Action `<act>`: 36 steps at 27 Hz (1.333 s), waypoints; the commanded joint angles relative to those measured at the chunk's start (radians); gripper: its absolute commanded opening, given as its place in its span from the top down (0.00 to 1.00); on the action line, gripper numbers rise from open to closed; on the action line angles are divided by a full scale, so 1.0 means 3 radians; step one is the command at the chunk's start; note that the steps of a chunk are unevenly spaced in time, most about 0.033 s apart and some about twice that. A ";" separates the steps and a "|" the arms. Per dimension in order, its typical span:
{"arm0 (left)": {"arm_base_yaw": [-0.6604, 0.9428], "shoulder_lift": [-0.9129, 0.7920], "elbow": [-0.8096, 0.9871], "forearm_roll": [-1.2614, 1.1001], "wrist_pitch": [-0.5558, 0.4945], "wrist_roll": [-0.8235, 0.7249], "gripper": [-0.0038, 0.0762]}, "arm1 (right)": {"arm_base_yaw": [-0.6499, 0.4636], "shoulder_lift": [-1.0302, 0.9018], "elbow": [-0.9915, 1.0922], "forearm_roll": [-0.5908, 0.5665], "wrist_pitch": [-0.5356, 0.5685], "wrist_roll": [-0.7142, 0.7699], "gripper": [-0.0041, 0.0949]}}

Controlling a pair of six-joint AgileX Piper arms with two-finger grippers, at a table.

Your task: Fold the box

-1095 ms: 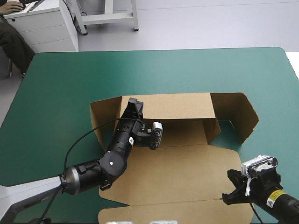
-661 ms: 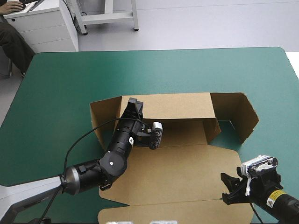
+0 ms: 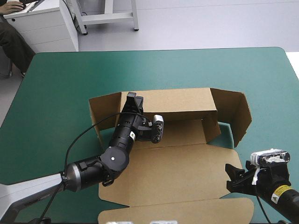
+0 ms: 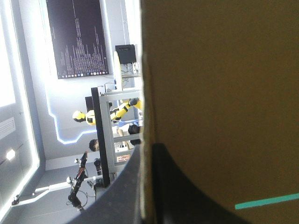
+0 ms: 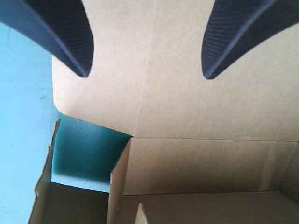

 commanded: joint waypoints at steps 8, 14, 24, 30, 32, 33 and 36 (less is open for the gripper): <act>-0.0051 -0.0123 -0.0107 0.0344 0.0219 -0.0226 0.96 | -0.0020 0.0365 -0.0259 -0.0288 -0.0044 0.0524 0.35; -0.0051 -0.0123 -0.0107 0.0350 0.0219 -0.0217 0.96 | -0.0020 0.1115 -0.1230 -0.0782 0.0307 0.0584 0.35; -0.0051 -0.0123 -0.0107 0.0350 0.0276 -0.0217 0.96 | -0.0579 0.2496 -0.2903 -0.0853 0.0681 0.0110 0.35; -0.0051 -0.0110 -0.0107 0.0344 0.0276 -0.0217 0.96 | -0.1300 0.3088 -0.3572 0.0419 0.0814 -0.0818 0.35; -0.0051 -0.0108 -0.0107 0.0344 0.0276 -0.0217 0.96 | -0.1447 0.3274 -0.3742 0.0673 0.0872 -0.0977 0.35; -0.0051 -0.0108 -0.0107 0.0344 0.0267 -0.0217 0.96 | -0.1503 0.3375 -0.3825 0.0754 0.0890 -0.1024 0.35; -0.0051 -0.0108 -0.0107 0.0344 0.0245 -0.0217 0.96 | -0.1550 0.3677 -0.4068 0.0797 0.0969 -0.1087 0.35</act>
